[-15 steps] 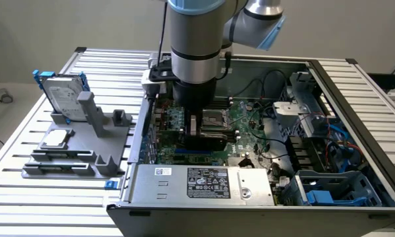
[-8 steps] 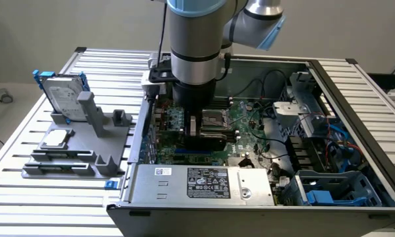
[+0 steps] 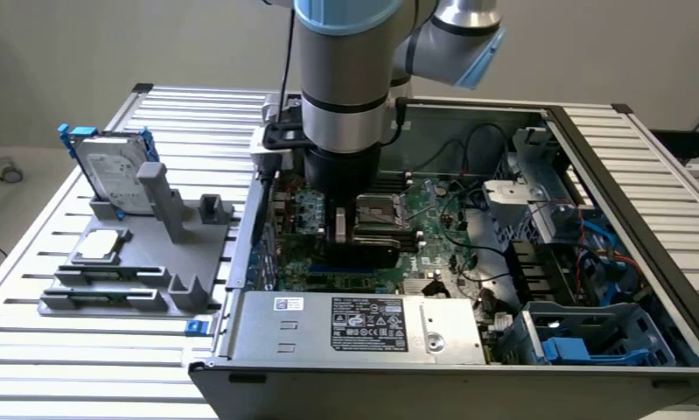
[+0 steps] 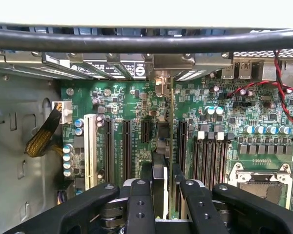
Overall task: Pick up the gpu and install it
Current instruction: 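Insert the gpu into the slot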
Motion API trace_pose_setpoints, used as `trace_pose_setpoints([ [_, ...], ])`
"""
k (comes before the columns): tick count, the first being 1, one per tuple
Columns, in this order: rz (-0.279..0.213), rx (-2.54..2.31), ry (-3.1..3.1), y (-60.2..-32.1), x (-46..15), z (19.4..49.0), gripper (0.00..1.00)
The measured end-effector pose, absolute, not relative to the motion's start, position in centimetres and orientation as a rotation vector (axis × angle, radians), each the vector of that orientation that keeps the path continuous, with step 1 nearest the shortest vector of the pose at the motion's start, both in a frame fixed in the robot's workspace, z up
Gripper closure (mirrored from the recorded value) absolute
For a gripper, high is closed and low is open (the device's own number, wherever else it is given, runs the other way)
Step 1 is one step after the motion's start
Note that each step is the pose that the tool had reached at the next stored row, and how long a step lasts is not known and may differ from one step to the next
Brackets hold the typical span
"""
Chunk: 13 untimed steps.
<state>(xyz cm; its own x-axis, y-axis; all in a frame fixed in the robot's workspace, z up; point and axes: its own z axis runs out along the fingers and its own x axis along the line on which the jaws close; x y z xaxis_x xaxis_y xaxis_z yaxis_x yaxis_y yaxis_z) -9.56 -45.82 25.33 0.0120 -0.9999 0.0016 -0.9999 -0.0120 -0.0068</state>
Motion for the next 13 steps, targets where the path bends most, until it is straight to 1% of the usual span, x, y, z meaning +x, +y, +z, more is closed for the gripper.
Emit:
trace_pose_setpoints([
  [13,0.016,-2.24,2.213,-45.82,-9.63,25.3,0.73],
])
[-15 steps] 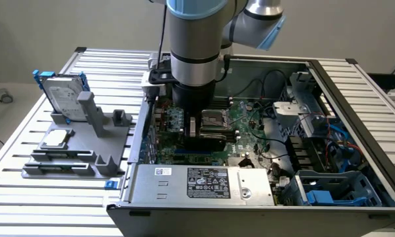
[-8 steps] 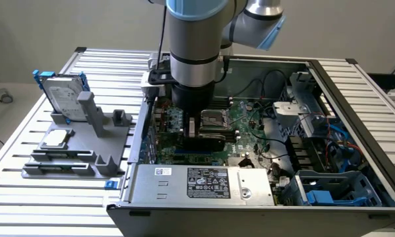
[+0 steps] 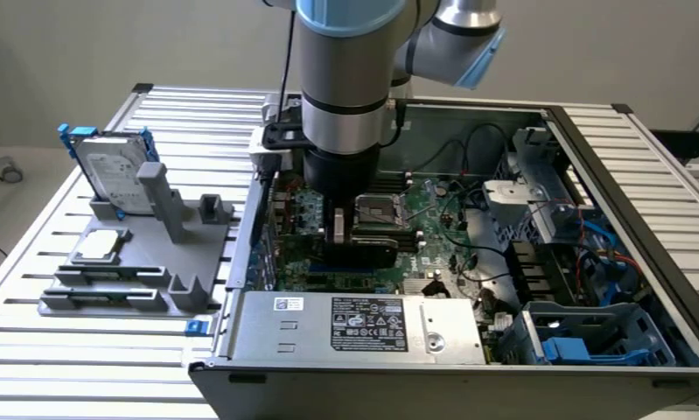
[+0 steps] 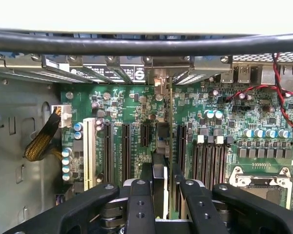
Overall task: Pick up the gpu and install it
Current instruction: 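Insert the gpu into the slot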
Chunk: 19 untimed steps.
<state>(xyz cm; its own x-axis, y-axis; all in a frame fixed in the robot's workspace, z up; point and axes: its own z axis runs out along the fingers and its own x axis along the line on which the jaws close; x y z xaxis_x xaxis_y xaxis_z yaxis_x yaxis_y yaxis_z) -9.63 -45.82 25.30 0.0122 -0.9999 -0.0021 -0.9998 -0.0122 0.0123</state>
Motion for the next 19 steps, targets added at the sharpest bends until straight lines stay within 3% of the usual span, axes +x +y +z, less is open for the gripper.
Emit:
trace_pose_setpoints([
  [19,-0.032,2.246,-2.192,-45.88,-9.54,25.06,0.73],
])
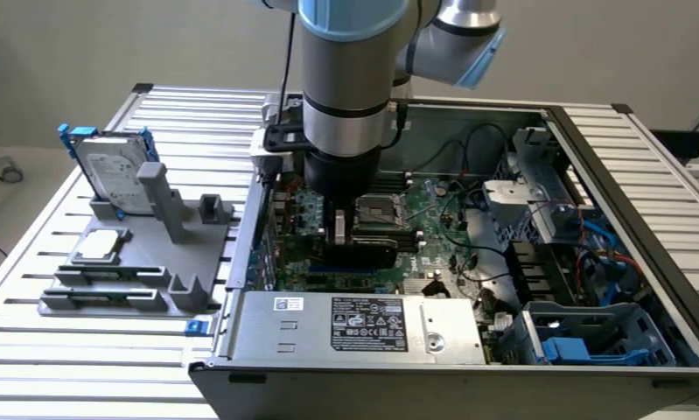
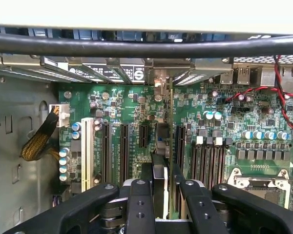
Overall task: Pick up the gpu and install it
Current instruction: 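Insert the gpu into the slot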
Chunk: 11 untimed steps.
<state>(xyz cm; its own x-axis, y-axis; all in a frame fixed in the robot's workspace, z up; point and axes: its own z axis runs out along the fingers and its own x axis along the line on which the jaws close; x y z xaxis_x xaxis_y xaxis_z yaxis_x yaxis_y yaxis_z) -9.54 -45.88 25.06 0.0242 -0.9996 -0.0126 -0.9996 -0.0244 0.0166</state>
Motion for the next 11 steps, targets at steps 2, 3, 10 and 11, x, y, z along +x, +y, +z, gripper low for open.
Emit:
trace_pose_setpoints([
  [2,-0.032,2.246,-2.192,-45.9,-9.5,25.1,0.73],
  [3,-0.033,2.246,-2.192,-45.9,-9.5,25.1,0.73],
  [10,-0.036,2.245,-2.19,-45.9,-9.5,26.0,0.53],
  [11,-0.036,2.245,-2.19,-45.9,-9.5,26.3,0.53],
])
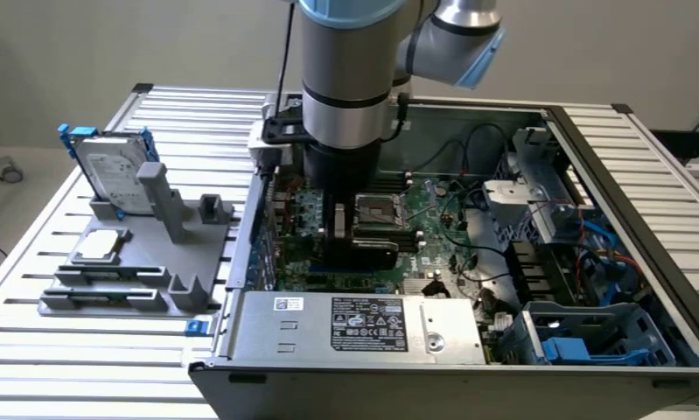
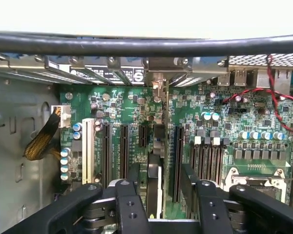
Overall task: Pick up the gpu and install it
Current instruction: 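Insert the gpu into the slot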
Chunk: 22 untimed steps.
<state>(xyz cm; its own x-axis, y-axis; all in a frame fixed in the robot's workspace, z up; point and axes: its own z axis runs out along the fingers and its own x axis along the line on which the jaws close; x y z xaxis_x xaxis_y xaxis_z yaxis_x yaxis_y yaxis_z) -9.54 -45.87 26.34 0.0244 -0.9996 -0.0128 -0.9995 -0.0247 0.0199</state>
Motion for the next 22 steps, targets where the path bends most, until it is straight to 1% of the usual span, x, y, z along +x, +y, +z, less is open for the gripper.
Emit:
trace_pose_setpoints([
  [8,-0.042,2.242,-2.187,-45.9,-9.5,29.0,0.53],
  [10,-0.044,2.241,-2.186,-45.9,-9.5,29.6,0.55],
  [12,-0.046,2.24,-2.186,-45.9,-9.5,29.8,0.68],
  [13,-0.046,2.24,-2.186,-45.9,-9.5,29.8,0.68],
  [16,-0.047,2.24,-2.186,-45.9,-9.5,29.8,0.85],
  [17,-0.047,2.24,-2.186,-45.9,-9.5,29.8,0.85],
  [18,-0.046,2.24,-2.186,-45.9,-9.5,29.8,0.89],
  [22,-0.047,2.24,-2.186,-45.9,-9.5,29.8,0.89],
])
